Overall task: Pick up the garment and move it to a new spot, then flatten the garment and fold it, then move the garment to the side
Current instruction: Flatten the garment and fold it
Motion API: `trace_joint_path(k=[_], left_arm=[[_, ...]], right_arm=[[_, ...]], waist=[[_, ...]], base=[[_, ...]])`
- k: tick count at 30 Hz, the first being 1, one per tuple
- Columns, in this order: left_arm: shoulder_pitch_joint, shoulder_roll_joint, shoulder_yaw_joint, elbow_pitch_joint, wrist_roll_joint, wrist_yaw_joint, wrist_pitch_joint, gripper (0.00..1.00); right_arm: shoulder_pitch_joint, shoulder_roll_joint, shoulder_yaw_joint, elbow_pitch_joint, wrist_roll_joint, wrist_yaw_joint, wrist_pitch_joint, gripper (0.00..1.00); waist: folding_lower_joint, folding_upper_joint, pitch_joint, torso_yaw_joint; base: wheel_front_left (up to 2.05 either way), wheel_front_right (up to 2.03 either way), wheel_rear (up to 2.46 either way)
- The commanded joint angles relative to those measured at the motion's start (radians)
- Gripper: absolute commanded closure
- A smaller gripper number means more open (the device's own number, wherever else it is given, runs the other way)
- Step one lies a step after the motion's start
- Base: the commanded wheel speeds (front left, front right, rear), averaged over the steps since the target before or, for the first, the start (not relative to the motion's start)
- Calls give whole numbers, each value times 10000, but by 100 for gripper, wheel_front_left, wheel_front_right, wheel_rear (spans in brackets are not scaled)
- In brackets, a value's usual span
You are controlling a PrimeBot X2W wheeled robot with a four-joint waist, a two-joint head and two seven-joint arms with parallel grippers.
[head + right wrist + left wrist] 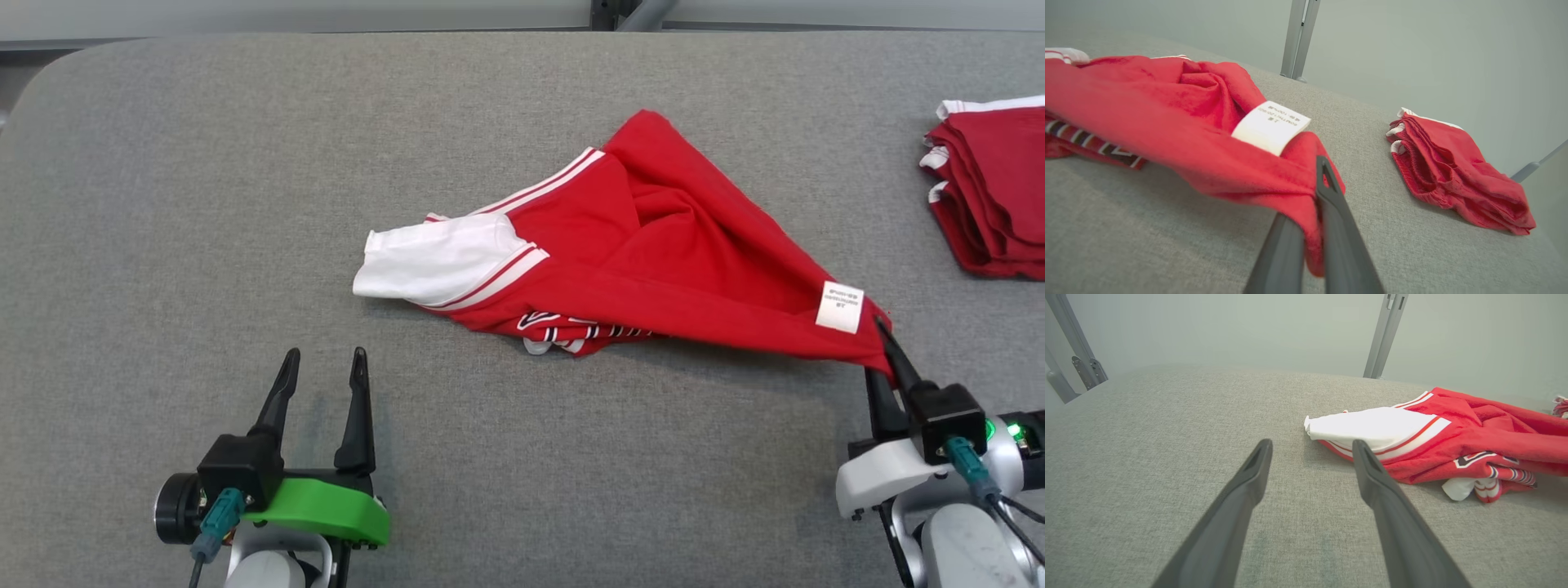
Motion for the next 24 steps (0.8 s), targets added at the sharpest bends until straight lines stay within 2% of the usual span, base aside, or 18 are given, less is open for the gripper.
trace_joint_path(k=[1, 3, 4, 6, 7, 8, 9, 19, 24], left_arm=[[-60, 19, 27, 17, 106, -73, -7, 0], [-52, 19, 52, 44, 122, -83, -7, 0], [-51, 19, 62, 53, 136, -98, -7, 0], [-30, 19, 77, 80, 156, -125, -7, 0], [-30, 19, 77, 80, 156, -125, -7, 0], [-14, 19, 81, 98, 168, -139, -7, 0], [20, 19, 105, 131, 203, -166, -7, 0], [308, 28, 392, 203, 242, -193, -7, 0], [112, 152, 805, 106, 284, -194, -7, 0]], right_arm=[[295, 11, 105, -78, -172, -12, -24, 100], [455, 36, 177, -42, -240, -12, -24, 100], [532, 48, 200, 18, -302, -12, -24, 89], [672, 83, 227, 167, -381, -12, -24, 59], [672, 83, 227, 167, -381, -12, -24, 59], [740, 102, 228, 260, -395, -12, -24, 48], [809, 142, 248, 388, -351, -12, -24, 0], [1386, 205, 529, 617, 4, -12, -25, 0], [1652, -116, 801, 387, 387, -14, -25, 0]], waist=[[0, 14, -109, -155], [0, 14, -145, -223], [0, 14, -161, -254], [0, 14, -200, -316], [0, 14, -200, -316], [0, 14, -220, -340], [0, 14, -270, -391], [0, 14, -666, -832], [0, 14, -805, -1191]], base=[[0, 0, 0], [0, 0, 0], [0, 0, 0], [0, 0, 0], [0, 0, 0], [0, 0, 0], [0, 0, 0], [0, 0, 0], [0, 0, 0]])
